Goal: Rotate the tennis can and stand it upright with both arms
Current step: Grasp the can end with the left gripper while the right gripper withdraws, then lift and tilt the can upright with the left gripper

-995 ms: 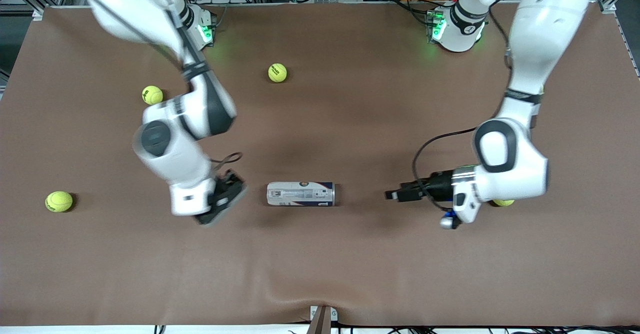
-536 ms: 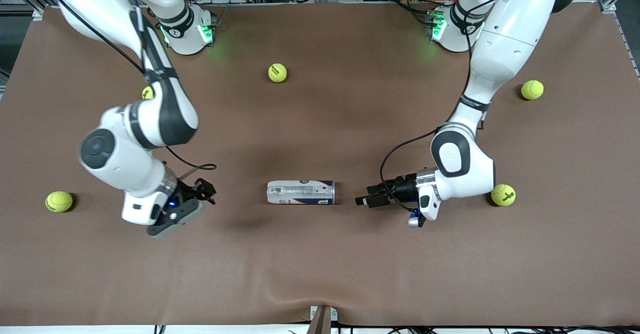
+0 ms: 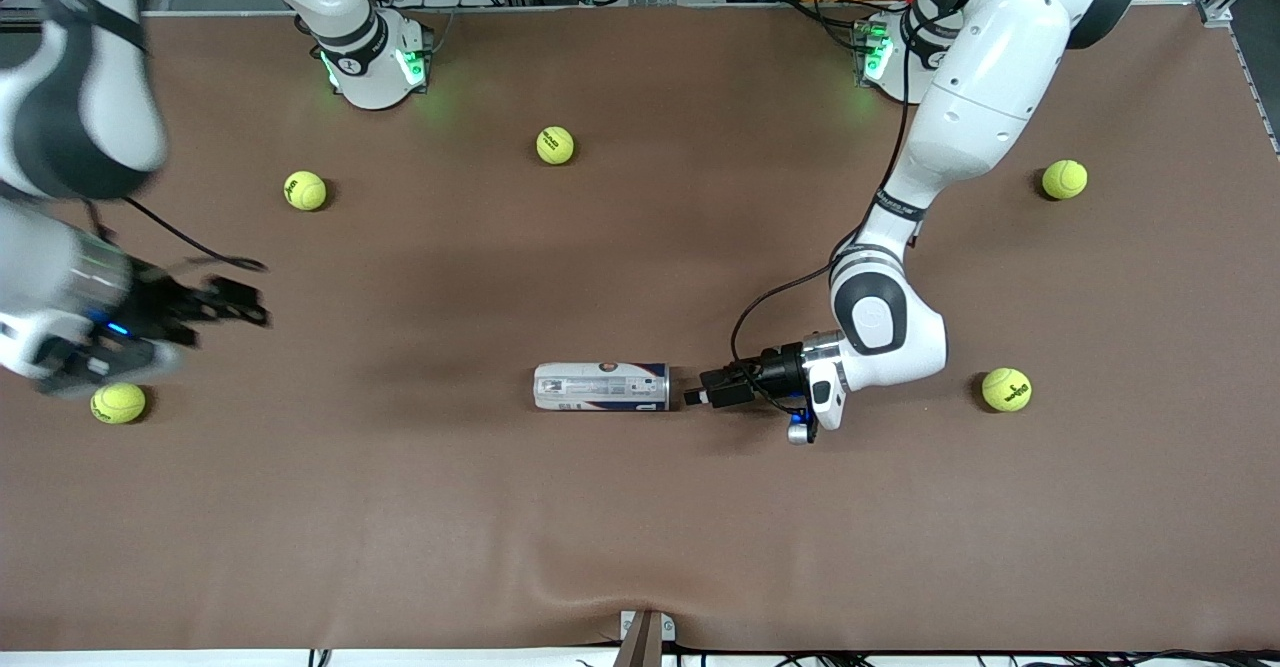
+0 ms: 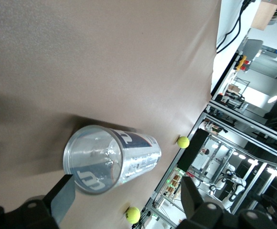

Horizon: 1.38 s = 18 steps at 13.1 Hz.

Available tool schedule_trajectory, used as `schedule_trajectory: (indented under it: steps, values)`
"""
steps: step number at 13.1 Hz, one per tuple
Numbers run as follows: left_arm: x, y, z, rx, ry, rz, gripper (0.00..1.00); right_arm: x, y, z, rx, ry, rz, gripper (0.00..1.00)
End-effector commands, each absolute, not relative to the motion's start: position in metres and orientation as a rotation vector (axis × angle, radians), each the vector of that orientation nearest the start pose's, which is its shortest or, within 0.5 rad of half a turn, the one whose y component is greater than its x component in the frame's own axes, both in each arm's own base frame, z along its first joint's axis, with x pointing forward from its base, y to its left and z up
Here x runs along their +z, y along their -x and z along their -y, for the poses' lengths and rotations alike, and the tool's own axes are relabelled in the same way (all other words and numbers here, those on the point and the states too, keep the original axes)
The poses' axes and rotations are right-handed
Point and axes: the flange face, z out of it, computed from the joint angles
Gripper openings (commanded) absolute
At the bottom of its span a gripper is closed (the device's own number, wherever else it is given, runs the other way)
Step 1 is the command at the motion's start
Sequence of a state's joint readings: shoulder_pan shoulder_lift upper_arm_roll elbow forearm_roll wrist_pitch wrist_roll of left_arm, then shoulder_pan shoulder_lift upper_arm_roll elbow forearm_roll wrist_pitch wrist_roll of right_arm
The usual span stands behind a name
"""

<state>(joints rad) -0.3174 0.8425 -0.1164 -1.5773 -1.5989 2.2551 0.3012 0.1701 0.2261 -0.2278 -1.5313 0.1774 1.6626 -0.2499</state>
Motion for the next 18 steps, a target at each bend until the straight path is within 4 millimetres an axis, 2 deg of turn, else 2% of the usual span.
schedule_trajectory:
  steps: [1,2,4,6,7,8,9,10,11,12,14,16,18]
  values:
    - [0.142,-0.623,0.322,-0.22,-1.874,-0.543,0.77,0.543,-0.6,0.024,0.128,3.014,0.111,1.0]
    - [0.137,-0.618,0.327,-0.224,-1.876,-0.535,0.67,0.555,-0.592,0.032,0.129,3.021,0.046,1.0]
    - [0.128,-0.616,0.333,-0.218,-1.859,-0.538,0.63,0.576,-0.573,0.047,0.171,3.037,-0.069,1.0]
    - [0.13,-0.615,0.343,-0.22,-1.845,-0.535,0.55,0.589,-0.561,0.046,0.191,3.062,-0.121,1.0]
    - [0.133,-0.615,0.346,-0.219,-1.843,-0.53,0.47,0.597,-0.556,0.044,0.189,3.062,-0.131,1.0]
    - [0.137,-0.615,0.348,-0.215,-1.84,-0.524,0.32,0.601,-0.553,0.044,0.185,3.062,-0.152,1.0]
    - [0.143,-0.612,0.355,-0.217,-1.84,-0.51,0.11,0.603,-0.551,0.044,0.188,3.062,-0.161,1.0]
    - [0.155,-0.609,0.368,-0.218,-1.842,-0.481,0.0,0.61,-0.548,0.044,0.17,3.062,-0.16,1.0]
    - [0.157,-0.607,0.371,-0.218,-1.851,-0.469,0.0,0.613,-0.546,0.045,0.162,3.062,-0.162,1.0]
    - [0.171,-0.611,0.37,-0.2,-1.856,-0.45,0.0,0.616,-0.544,0.047,0.155,3.063,-0.164,1.0]
    - [0.221,-0.621,0.36,-0.144,-1.937,-0.366,0.0,0.622,-0.539,0.062,0.137,3.058,-0.193,1.0]
    - [0.287,-0.628,0.353,-0.162,-2.094,-0.306,0.0,0.629,-0.533,0.064,0.131,3.056,-0.196,1.0]
    - [0.356,-0.628,0.349,-0.162,-2.295,-0.336,0.0,0.635,-0.528,0.062,0.129,3.057,-0.188,1.0]
